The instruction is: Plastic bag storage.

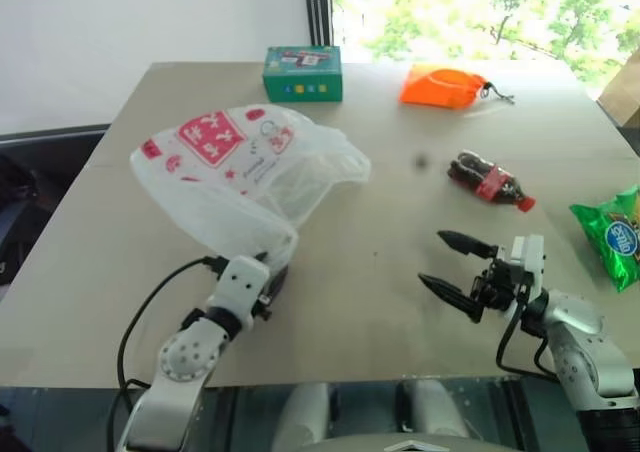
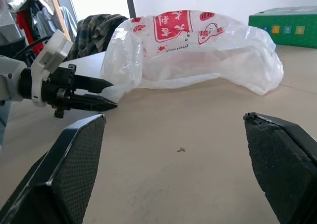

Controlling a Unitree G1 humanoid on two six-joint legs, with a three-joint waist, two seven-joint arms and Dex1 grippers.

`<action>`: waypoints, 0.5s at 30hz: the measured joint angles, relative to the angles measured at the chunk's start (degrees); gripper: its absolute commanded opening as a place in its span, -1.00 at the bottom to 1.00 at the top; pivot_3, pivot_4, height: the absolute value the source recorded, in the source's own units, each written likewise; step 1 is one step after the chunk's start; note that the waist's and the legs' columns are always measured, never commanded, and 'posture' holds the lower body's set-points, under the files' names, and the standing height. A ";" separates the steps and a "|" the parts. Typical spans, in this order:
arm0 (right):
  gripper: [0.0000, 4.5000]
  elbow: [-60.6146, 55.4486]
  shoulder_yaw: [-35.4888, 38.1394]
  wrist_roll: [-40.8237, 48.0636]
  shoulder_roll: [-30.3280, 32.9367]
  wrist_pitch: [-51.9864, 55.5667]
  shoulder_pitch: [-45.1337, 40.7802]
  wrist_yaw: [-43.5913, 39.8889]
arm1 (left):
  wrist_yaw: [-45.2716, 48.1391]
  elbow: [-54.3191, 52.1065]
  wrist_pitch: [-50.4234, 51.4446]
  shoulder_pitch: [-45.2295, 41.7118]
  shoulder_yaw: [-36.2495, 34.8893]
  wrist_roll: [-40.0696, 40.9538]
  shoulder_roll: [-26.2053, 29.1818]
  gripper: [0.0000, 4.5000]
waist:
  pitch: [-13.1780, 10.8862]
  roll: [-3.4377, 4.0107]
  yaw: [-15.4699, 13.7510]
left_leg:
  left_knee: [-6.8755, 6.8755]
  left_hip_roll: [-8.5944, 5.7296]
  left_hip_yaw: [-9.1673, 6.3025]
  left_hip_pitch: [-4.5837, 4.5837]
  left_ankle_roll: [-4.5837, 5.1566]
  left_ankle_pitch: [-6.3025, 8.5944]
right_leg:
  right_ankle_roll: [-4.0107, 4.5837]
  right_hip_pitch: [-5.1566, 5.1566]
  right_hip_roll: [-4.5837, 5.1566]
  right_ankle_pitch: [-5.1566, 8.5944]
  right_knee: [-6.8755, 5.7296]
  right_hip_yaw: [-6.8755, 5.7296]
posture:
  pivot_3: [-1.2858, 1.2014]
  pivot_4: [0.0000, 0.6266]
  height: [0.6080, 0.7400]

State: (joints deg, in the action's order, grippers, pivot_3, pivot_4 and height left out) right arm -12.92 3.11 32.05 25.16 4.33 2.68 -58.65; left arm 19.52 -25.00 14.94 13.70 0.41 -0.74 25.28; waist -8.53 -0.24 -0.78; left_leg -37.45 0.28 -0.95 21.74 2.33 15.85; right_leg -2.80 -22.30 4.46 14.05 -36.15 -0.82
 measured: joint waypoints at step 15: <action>1.00 2.86 0.27 -2.12 -2.06 -0.85 -3.85 5.42 | -4.45 4.46 -16.90 -0.80 -7.06 4.45 -8.83 -0.99 | -0.02 -0.05 0.09 | -0.17 0.01 0.22 0.01 0.00 0.00 | 0.00 -0.33 0.08 0.00 -0.58 0.17 | 0.03 -0.52 1.00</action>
State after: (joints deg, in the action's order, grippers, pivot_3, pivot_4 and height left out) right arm -10.06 3.38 29.93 23.11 3.48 -1.17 -53.23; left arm 15.07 -20.54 -1.96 12.89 -6.65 3.71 16.45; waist -8.55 -0.28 -0.69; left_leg -37.62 0.29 -0.73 21.74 2.33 15.85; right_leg -2.80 -22.63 4.54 14.05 -36.74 -0.65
